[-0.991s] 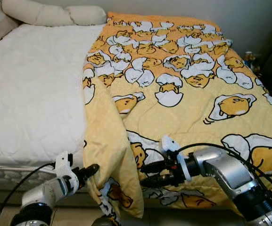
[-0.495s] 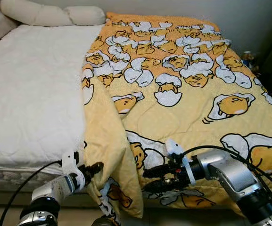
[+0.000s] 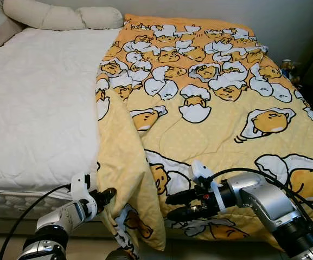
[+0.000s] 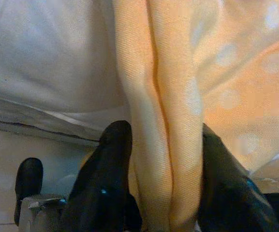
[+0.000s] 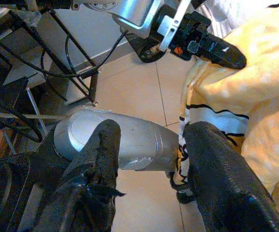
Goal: Clean up the room
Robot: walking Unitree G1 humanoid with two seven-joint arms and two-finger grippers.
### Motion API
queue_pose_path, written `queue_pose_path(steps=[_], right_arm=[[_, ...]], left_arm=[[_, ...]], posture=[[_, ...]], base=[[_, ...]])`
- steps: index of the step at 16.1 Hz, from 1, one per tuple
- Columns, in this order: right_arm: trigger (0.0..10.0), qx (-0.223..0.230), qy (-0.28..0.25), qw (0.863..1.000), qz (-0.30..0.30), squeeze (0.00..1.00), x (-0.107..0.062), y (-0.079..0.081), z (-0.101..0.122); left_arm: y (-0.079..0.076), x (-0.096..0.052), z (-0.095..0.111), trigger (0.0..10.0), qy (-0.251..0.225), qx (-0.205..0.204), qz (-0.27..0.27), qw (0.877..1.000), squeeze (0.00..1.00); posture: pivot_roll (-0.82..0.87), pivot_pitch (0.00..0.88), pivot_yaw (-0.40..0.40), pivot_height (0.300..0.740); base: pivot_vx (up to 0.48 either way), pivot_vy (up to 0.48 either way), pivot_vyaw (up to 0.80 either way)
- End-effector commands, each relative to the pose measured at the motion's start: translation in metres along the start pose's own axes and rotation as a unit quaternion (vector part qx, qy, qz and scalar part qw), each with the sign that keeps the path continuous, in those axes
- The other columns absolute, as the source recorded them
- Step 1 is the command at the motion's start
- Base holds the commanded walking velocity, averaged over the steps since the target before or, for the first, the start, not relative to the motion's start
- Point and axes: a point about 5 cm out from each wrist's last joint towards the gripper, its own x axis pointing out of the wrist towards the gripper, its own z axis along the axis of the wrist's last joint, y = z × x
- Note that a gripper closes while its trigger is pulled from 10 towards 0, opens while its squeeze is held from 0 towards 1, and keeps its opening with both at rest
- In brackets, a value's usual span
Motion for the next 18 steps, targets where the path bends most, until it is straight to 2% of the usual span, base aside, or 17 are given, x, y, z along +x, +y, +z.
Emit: queue_pose_path(steps=[1,7,10,13,16,17,18], right_arm=[[10.0,-0.016,-0.008,1.000,-0.009,0.00,-0.004,-0.003,0.008],[10.0,-0.020,-0.007,1.000,-0.012,0.00,-0.005,-0.005,0.008],[10.0,-0.022,-0.008,1.000,-0.017,0.00,-0.005,-0.005,0.007],[10.0,-0.024,-0.016,0.999,-0.033,0.00,-0.011,-0.005,0.007],[10.0,-0.023,-0.023,0.999,-0.041,0.00,-0.015,-0.004,0.007],[10.0,-0.021,-0.027,0.998,-0.045,0.00,-0.017,-0.003,0.005],[10.0,-0.021,-0.029,0.998,-0.047,0.00,-0.018,-0.002,0.004]], left_arm=[[0.002,-0.002,0.005,0.0,-0.001,0.016,-0.002,1.000,0.00],[0.009,-0.010,0.005,0.0,0.004,0.029,-0.006,1.000,0.00],[0.014,-0.017,0.010,0.0,0.002,0.050,-0.014,0.999,0.00],[0.027,-0.046,0.033,0.0,-0.007,0.130,-0.030,0.991,0.00],[0.029,-0.073,0.052,0.0,-0.021,0.186,-0.047,0.981,0.00],[0.022,-0.098,0.066,0.0,-0.040,0.237,-0.076,0.968,0.00],[0.010,-0.113,0.072,0.0,-0.049,0.274,-0.104,0.955,0.00]], posture=[[0.05,0.000,0.028,0.740],[0.05,0.000,0.023,0.740],[0.05,0.000,0.022,0.740],[0.05,0.000,0.025,0.740],[0.07,0.000,0.021,0.740],[0.08,0.000,0.017,0.740],[0.08,0.000,0.017,0.740]], base=[[0.000,0.000,0.00],[0.000,0.000,0.00],[0.000,0.000,0.00],[0.000,0.000,0.00],[0.000,0.000,0.00],[0.000,0.000,0.00],[0.000,0.000,0.00]])
